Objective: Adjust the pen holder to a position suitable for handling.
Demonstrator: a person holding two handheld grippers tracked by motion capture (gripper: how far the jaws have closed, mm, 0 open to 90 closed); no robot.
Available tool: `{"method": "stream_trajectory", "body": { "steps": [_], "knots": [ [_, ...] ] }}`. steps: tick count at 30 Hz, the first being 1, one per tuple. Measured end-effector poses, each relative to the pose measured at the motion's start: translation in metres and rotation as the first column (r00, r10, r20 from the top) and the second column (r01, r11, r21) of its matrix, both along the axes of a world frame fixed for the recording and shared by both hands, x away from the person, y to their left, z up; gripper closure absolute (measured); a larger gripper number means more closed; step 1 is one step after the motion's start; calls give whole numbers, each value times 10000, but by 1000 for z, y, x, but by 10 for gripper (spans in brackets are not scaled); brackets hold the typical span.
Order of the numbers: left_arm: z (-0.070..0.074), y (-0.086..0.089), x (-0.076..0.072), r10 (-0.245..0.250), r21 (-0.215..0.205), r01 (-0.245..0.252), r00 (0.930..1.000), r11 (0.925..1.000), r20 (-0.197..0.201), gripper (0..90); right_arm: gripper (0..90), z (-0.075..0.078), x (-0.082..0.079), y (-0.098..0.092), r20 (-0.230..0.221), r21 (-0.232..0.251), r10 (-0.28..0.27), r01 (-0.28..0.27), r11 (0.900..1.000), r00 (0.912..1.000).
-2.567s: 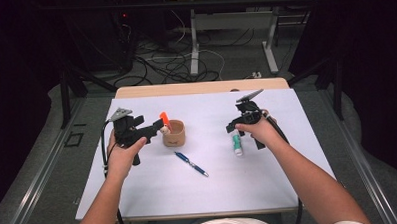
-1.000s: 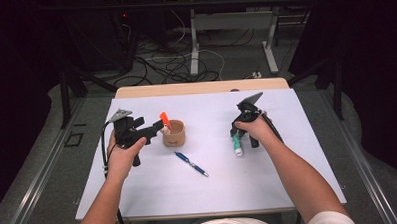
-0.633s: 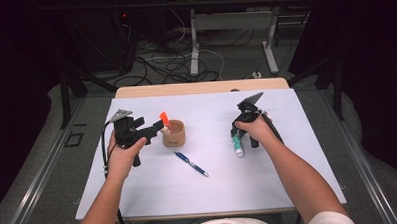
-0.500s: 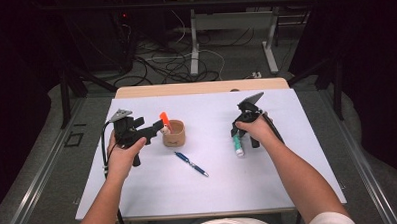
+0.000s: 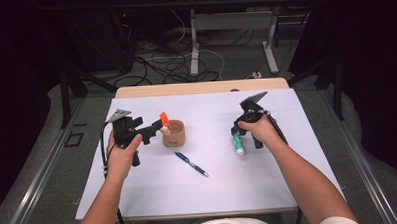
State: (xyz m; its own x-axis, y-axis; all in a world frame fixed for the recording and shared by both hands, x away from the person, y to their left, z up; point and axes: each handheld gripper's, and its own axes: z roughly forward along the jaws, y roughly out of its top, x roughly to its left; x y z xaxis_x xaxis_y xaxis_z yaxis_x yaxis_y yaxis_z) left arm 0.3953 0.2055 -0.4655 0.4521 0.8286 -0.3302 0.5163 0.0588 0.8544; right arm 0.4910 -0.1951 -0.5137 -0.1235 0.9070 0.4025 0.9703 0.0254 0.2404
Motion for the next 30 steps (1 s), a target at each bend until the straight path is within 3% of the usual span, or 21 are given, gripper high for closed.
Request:
{"method": "stream_trajectory", "body": {
  "steps": [4,5,7,10,15,18,21,23,26,27,30],
  "knots": [
    [0,1,0,29,24,-29,10000,10000,35,104,657,7,-3,4,339,146,51,-56,9999,9994],
    [0,1,0,41,6,-41,10000,10000,41,104,657,8,-4,4,484,57,170,-173,9998,9987],
    [1,2,0,40,20,-40,10000,10000,14,104,657,11,-6,7,887,375,170,-204,9991,9959],
    [0,2,0,66,1,-66,10000,10000,37,104,657,14,-8,10,1435,311,463,-512,9982,9886],
    [0,4,0,109,33,-109,9999,9999,78,104,656,21,-13,18,2391,358,878,-991,9944,9670],
    [0,4,0,132,39,-133,9999,9999,92,104,656,24,-15,23,3055,439,1027,-1218,9916,9466],
    [1,5,0,157,55,-157,9998,9999,83,104,656,29,-18,28,3429,518,1055,-1309,9900,9334],
    [0,5,0,188,3,-188,9998,9998,102,104,656,31,-20,31,3716,501,1249,-1542,9868,9199],
    [0,5,0,203,21,-204,9997,9998,99,104,656,36,-24,37,3910,599,1230,-1586,9855,9121],
    [0,5,0,200,17,-200,9998,9998,67,104,656,36,-25,38,4125,588,1347,-1738,9830,9009],
    [0,6,0,222,34,-222,9997,9997,68,104,656,40,-28,44,4449,585,1412,-1860,9808,8844]
  ]
}}
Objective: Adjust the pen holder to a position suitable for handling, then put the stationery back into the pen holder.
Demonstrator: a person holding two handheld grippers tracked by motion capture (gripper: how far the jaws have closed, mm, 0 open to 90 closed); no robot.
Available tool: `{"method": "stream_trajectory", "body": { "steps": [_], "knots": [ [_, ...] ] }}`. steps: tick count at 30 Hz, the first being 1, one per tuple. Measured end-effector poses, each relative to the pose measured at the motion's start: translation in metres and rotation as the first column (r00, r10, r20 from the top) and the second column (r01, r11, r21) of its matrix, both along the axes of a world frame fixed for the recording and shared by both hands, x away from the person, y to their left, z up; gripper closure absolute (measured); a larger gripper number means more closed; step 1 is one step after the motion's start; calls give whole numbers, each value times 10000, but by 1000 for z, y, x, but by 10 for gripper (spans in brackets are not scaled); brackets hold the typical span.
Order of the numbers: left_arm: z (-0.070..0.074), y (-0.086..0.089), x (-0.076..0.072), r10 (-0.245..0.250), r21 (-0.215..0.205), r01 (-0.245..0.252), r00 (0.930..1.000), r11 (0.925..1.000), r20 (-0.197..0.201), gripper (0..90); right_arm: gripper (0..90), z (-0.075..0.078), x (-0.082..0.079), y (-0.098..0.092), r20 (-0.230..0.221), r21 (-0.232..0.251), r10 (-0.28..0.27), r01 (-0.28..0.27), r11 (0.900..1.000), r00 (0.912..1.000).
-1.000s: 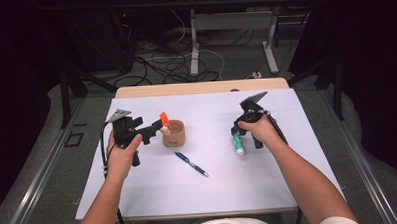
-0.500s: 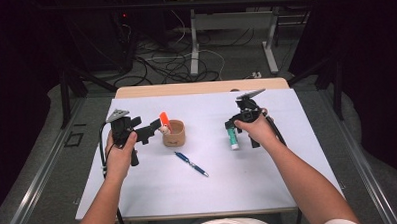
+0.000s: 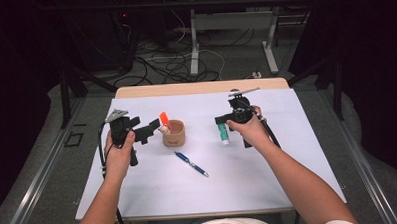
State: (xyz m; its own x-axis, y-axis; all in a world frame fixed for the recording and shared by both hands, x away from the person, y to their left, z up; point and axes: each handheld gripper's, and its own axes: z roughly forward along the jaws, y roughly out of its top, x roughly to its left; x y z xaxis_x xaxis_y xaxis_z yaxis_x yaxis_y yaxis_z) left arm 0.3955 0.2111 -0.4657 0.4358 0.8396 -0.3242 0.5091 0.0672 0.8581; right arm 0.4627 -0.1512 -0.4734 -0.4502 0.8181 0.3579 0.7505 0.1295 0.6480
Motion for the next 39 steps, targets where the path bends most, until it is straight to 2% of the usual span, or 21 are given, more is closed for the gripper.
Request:
{"method": "stream_trajectory", "body": {
  "steps": [7,12,18,22,30,31,39],
  "knots": [
    [0,2,0,25,44,-25,10000,10000,6,104,656,10,-8,10,1100,149,313,-332,9993,9934],
    [0,2,0,82,24,-82,10000,10000,-13,104,656,15,-14,17,1818,285,463,-523,9982,9823],
    [0,4,0,137,61,-137,9999,9999,-31,104,656,19,-18,25,2566,452,575,-714,9964,9648],
    [-2,5,0,198,116,-198,9998,9997,-44,105,656,21,-19,30,3153,436,665,-845,9955,9467],
    [-2,7,1,233,144,-233,9997,9996,-20,106,656,24,-25,46,3787,547,871,-1162,9917,9214],
    [-1,8,0,257,154,-257,9997,9996,-22,106,656,24,-25,49,3907,580,908,-1229,9907,9161],
    [-1,11,1,362,119,-362,9993,9993,3,106,656,25,-26,67,4323,643,1044,-1461,9872,8956]
  ]
}}
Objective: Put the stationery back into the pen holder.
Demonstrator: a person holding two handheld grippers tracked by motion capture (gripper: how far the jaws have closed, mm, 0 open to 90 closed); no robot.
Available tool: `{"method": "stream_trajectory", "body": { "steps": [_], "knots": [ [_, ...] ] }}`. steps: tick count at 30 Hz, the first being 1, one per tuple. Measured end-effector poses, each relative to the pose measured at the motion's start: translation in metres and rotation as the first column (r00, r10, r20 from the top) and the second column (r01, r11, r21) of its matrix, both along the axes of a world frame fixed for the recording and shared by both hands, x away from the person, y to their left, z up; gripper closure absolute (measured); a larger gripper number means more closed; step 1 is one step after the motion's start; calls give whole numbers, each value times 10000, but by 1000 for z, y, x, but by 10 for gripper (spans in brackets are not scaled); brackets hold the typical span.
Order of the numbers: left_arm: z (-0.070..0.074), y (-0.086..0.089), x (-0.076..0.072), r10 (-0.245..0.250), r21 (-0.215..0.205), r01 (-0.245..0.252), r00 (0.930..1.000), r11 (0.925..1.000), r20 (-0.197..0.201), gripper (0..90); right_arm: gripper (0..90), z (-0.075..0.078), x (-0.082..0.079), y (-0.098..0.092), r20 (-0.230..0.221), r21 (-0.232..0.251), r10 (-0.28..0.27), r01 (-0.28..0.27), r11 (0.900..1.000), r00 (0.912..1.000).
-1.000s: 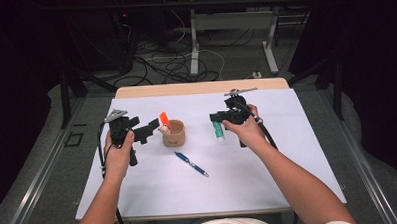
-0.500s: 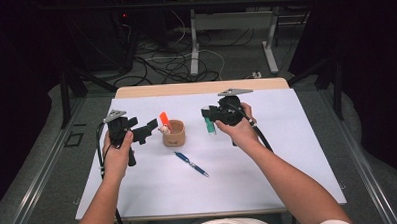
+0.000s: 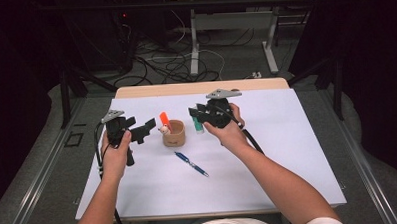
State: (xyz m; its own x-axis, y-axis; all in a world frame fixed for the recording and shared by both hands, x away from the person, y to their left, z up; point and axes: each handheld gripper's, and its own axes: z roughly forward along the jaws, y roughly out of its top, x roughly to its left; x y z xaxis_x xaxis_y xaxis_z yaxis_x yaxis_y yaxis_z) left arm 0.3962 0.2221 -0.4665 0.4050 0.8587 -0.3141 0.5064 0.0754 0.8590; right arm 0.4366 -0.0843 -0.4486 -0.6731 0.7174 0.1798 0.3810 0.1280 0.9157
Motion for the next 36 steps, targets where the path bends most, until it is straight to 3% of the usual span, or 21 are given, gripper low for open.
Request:
{"method": "stream_trajectory", "body": {
  "steps": [11,17,27,36],
  "knots": [
    [0,1,0,-16,37,16,10000,10000,-33,106,655,-5,6,19,277,-207,392,-386,9990,9988],
    [1,3,0,75,-43,-75,10000,10000,40,106,655,-6,8,28,621,-84,576,-572,9983,9964],
    [1,4,0,80,-105,-80,10000,9999,24,106,655,-9,10,41,1213,120,638,-658,9978,9906],
    [1,7,0,120,-200,-120,9999,9997,10,106,655,-13,11,53,1302,92,607,-624,9980,9896]
  ]
}}
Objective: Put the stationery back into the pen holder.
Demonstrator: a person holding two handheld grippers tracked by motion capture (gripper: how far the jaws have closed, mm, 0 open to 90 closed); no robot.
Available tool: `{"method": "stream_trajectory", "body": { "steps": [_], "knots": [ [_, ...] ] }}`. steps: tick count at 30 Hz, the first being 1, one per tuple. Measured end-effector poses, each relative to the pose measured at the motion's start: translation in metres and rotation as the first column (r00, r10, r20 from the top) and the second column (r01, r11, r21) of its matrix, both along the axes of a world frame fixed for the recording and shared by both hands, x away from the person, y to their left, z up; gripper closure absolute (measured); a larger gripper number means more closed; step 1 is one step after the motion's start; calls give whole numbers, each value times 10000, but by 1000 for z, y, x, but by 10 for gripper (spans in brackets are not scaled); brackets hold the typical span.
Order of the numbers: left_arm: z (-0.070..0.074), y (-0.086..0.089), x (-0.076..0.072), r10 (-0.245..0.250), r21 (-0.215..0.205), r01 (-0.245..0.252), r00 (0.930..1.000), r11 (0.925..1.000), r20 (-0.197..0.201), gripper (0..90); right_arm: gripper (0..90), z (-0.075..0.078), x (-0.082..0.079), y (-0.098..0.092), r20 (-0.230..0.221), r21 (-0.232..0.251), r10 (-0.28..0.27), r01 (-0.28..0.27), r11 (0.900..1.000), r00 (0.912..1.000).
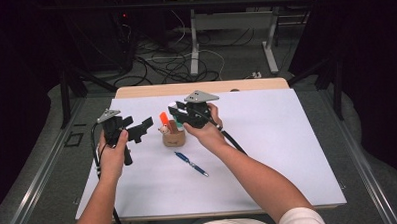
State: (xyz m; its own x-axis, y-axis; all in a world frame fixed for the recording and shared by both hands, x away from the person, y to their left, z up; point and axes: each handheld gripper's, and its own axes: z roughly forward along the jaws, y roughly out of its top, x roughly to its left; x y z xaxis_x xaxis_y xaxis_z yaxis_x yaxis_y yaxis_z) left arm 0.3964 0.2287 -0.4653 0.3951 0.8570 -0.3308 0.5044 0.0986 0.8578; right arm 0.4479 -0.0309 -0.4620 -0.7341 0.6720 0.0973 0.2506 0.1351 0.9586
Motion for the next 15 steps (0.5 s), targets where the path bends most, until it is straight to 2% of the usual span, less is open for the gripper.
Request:
{"method": "stream_trajectory", "body": {
  "steps": [1,4,5,7,13,15],
  "knots": [
    [0,0,0,-3,-2,3,10000,10000,-3,106,655,-1,1,2,160,101,13,-15,9999,9999],
    [0,0,0,6,-29,-6,10000,10000,38,106,655,-2,1,6,204,113,-21,18,9999,9998],
    [0,0,0,-16,-20,16,10000,10000,23,106,655,-2,1,7,189,-26,37,-37,10000,9998],
    [1,1,0,-23,-26,23,10000,10000,21,106,654,-4,2,9,293,106,17,-20,9999,9996],
    [0,0,0,-63,-8,63,10000,10000,-34,106,655,-9,4,12,181,-43,48,-47,10000,9998],
    [0,-1,0,-59,-1,59,10000,10000,-18,106,654,-10,5,12,291,-33,59,-58,10000,9996]
  ]
}}
